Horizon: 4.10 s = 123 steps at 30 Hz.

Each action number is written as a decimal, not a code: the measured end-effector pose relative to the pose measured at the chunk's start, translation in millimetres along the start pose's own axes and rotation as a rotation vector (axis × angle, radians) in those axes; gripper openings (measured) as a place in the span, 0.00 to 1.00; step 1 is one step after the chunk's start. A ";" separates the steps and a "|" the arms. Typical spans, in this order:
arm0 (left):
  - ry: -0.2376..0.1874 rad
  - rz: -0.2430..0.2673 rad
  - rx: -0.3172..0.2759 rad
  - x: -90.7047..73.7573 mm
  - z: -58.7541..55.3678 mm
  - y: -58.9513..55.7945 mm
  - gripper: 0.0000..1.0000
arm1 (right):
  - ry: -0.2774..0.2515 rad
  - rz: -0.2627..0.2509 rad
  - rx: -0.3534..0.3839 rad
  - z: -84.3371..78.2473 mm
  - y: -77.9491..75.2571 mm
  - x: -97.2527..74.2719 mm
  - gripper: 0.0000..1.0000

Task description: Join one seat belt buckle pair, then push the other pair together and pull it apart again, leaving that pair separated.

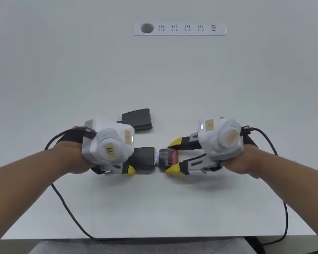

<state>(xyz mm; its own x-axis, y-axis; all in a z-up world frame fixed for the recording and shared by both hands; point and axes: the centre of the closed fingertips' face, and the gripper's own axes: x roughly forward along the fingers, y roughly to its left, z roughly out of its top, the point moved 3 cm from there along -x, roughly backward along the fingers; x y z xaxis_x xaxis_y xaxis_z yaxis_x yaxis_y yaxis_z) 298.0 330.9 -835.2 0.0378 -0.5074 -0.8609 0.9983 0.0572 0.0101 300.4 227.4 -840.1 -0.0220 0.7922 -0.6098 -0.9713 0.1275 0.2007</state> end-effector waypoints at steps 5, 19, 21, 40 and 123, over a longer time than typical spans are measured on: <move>-0.051 0.001 0.003 -1.5 -1.1 -0.7 0.32 | -0.008 0.003 -0.011 0.2 -0.2 -0.7 0.33; -0.157 0.011 -0.001 -1.2 -3.4 0.3 0.32 | -0.059 -0.003 -0.002 -0.1 -0.3 -3.4 0.33; -0.173 0.014 -0.008 -1.3 -3.6 0.4 0.32 | -0.064 -0.005 0.003 -0.1 -0.3 -3.5 0.33; -0.212 0.002 0.002 -2.2 -3.4 1.8 0.31 | -0.078 -0.023 0.005 0.4 0.1 -4.1 0.32; -0.237 0.318 -0.177 -85.7 19.6 84.5 0.72 | 0.003 -0.386 0.147 -28.0 -64.8 -148.6 0.77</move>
<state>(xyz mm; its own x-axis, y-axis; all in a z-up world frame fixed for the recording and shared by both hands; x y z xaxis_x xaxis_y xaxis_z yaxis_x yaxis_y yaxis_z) 379.9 362.5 -750.5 0.3724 -0.6227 -0.6881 0.9129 0.3792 0.1509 360.0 84.8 -783.9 0.3361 0.6677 -0.6643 -0.8642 0.4990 0.0644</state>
